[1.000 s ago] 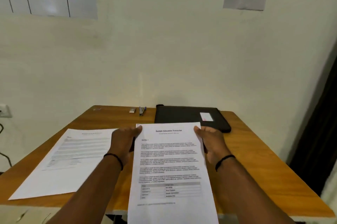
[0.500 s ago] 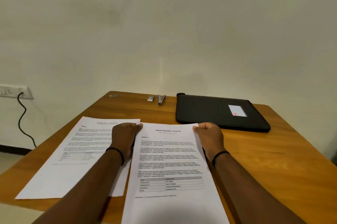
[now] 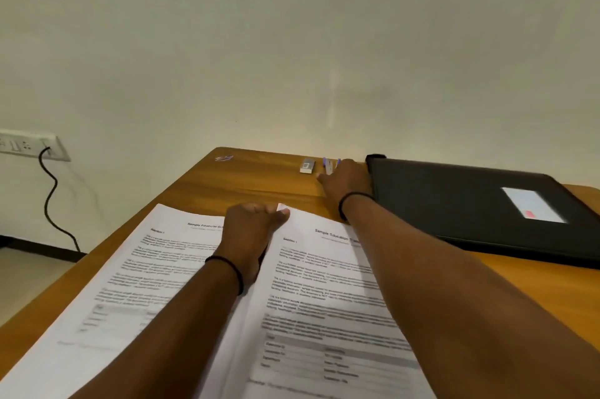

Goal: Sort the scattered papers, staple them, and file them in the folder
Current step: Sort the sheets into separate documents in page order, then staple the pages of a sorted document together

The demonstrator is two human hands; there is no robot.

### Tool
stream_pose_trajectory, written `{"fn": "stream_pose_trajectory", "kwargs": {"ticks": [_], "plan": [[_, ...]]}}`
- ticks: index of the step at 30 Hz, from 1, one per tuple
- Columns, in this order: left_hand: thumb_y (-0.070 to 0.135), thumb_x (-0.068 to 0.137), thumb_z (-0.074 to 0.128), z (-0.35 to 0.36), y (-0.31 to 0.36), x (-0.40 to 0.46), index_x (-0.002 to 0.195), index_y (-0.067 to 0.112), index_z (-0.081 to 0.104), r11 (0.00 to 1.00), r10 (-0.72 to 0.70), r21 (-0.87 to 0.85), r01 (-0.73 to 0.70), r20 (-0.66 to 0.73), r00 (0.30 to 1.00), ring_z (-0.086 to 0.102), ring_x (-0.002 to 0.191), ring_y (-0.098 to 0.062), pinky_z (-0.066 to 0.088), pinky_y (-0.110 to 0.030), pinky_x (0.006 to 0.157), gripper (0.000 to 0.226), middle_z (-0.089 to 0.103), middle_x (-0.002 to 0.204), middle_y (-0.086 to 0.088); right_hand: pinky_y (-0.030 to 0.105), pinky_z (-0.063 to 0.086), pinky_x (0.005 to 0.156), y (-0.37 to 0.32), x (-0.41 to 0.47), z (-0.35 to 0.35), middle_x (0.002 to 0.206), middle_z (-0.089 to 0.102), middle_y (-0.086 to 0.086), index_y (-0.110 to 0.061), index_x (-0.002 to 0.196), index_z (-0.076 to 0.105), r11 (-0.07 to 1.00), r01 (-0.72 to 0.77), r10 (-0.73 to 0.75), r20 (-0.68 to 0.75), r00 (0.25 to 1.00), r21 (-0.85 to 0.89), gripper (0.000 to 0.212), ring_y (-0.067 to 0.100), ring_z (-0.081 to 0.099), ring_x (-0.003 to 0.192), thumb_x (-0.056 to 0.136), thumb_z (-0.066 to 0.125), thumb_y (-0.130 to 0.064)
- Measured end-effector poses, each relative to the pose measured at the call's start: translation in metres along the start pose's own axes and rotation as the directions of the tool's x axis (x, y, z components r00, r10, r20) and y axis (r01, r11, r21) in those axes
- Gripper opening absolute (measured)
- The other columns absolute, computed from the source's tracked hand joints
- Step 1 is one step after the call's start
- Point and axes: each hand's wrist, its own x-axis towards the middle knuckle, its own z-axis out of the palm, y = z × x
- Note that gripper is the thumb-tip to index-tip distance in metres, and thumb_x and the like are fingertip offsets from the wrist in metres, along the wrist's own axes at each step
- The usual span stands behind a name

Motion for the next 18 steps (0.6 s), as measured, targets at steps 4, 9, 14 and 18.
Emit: {"fn": "stream_pose_trajectory", "kwargs": {"ticks": [4,9,14,18], "plan": [[0.006,0.086,0.073,0.003,-0.005,0.001,0.062,0.011,0.052,0.999,-0.009,-0.049,0.012,0.048,0.999,0.061,0.056,-0.021,0.048,-0.025,0.052,0.032,0.060,0.060,-0.009,0.035,0.053,0.077,0.003,0.024,0.016,0.113,0.066,0.013,-0.011,0.109,0.063,0.986,-0.003,-0.004,-0.039,0.999,-0.167,0.027,0.030,0.064,0.098,0.092,0.059,-0.032],[0.007,0.086,0.073,0.002,-0.001,-0.006,0.063,0.011,0.054,0.998,0.014,-0.061,-0.010,0.053,0.998,0.062,0.055,-0.019,0.049,-0.024,0.051,0.031,0.063,0.061,-0.008,0.032,0.048,0.068,0.005,0.021,-0.007,0.086,0.061,0.007,-0.007,0.096,0.057,0.993,-0.114,0.113,0.027,0.993,0.021,0.012,0.027,0.064,0.090,0.096,0.057,-0.019],[0.011,0.088,0.071,0.006,0.012,-0.031,0.056,0.011,0.057,0.996,0.087,-0.011,-0.087,0.084,0.993,0.060,0.053,-0.018,0.047,-0.022,0.047,0.035,0.064,0.059,-0.008,0.025,0.054,0.058,0.012,-0.030,-0.073,0.067,0.054,0.004,-0.003,0.102,0.061,0.390,-0.354,0.206,0.294,0.933,0.850,0.017,0.013,0.054,0.055,0.097,0.061,-0.019],[0.014,0.089,0.070,0.023,0.038,-0.071,0.065,-0.002,0.063,0.977,0.199,0.055,-0.207,0.127,0.972,0.060,0.052,-0.018,0.047,-0.020,0.046,0.030,0.066,0.061,-0.012,0.028,0.058,0.067,0.028,-0.093,-0.150,0.076,0.063,0.005,-0.010,0.097,0.059,0.014,-0.268,-0.042,0.268,0.962,0.963,0.007,0.016,0.064,0.069,0.093,0.063,-0.015]]}}
